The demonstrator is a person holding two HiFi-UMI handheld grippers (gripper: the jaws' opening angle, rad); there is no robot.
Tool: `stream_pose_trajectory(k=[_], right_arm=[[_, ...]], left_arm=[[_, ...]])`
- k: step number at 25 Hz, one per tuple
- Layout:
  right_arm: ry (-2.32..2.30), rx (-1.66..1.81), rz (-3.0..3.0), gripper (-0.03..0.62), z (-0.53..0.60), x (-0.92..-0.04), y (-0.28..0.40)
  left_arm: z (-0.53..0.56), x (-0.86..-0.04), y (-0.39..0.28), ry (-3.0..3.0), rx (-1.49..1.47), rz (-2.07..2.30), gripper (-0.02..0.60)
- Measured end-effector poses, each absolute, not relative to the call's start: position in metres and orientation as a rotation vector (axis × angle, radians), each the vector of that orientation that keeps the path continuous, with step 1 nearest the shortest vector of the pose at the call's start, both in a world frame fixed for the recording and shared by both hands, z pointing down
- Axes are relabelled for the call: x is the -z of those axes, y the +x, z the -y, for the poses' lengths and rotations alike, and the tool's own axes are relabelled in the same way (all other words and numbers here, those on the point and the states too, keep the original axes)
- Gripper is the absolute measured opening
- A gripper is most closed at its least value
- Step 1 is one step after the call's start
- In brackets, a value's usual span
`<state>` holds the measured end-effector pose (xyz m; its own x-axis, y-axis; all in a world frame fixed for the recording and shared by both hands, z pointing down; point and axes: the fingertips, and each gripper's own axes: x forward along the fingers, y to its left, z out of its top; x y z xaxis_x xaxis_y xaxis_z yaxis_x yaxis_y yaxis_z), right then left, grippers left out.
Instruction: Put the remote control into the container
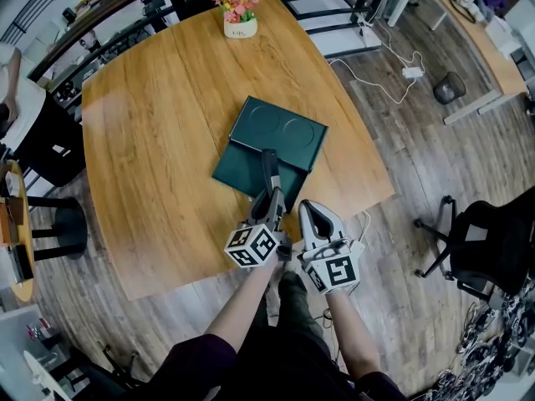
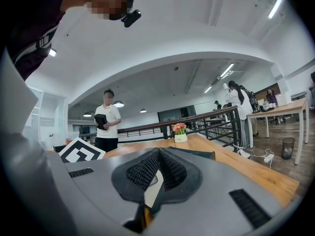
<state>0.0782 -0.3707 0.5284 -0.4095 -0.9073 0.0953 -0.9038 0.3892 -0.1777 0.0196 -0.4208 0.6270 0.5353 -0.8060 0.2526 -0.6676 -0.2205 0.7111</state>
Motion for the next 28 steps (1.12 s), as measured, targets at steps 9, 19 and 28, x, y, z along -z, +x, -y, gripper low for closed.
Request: stream_pose_trajectory(k=[9,19,28], right_arm=[[-1.69,0.311,-2.598,0.018,0.372,-0.524,0.081],[-1.667,0.272,-2.62,0.018,0.369,-0.511,0.077],[-1.659,0.195,-2.612,0.018,0.351,-0.469,0.079]], left_arm=[[0.421,-0.596,0.015,2.009,0.277,1.238,0.118],[0.416,-0.573,0.012,2.166,0.184,1.262,0.118],[0.382,-0.498,0.021,2.659,-0.053,1.23,0.118]])
